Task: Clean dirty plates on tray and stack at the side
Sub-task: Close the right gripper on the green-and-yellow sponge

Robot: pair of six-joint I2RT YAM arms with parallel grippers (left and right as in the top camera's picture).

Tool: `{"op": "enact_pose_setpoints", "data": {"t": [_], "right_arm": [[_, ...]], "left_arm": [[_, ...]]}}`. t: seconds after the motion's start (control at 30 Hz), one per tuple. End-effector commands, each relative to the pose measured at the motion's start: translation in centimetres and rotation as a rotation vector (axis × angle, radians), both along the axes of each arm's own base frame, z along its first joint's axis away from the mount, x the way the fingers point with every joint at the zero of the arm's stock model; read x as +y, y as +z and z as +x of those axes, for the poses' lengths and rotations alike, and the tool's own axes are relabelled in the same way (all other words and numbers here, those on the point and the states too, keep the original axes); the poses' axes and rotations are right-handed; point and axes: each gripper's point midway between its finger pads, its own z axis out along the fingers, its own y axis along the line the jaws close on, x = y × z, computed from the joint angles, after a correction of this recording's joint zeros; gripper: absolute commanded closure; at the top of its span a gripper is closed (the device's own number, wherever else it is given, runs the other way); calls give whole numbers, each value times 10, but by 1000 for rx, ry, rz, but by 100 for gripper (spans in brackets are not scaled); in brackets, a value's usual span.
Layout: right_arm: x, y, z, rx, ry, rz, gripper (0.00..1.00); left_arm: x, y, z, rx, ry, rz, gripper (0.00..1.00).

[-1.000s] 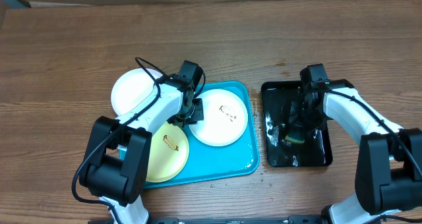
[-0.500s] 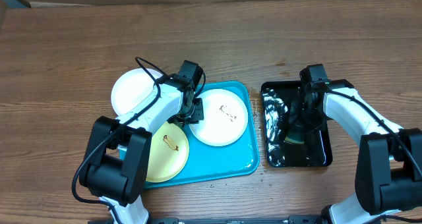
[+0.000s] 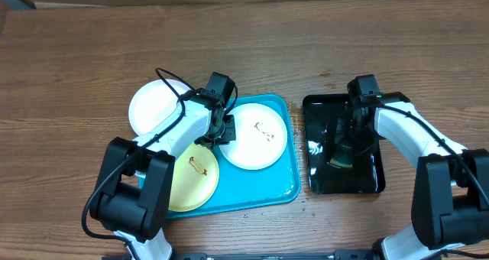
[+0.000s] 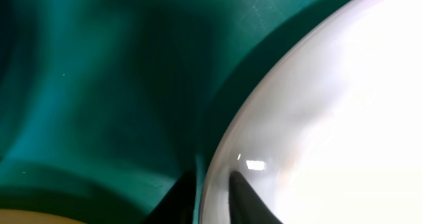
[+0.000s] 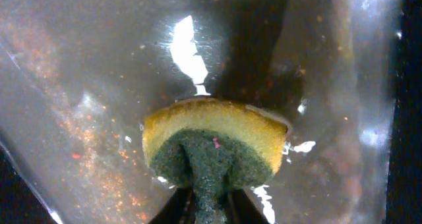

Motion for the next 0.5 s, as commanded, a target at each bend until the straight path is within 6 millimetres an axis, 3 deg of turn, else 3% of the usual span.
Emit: {"op": "enact_pose_setpoints", "data": {"t": [0.0, 0.27, 0.47], "right_arm": [[1, 6, 0, -18, 2, 3, 96], [1, 5, 0, -19, 2, 3, 96], [1, 5, 0, -19, 2, 3, 96]], "left_arm": [[8, -10, -9, 21, -7, 40, 83], [8, -9, -6, 9, -7, 42, 96], [10, -9, -5, 3, -5, 56, 96]]}}
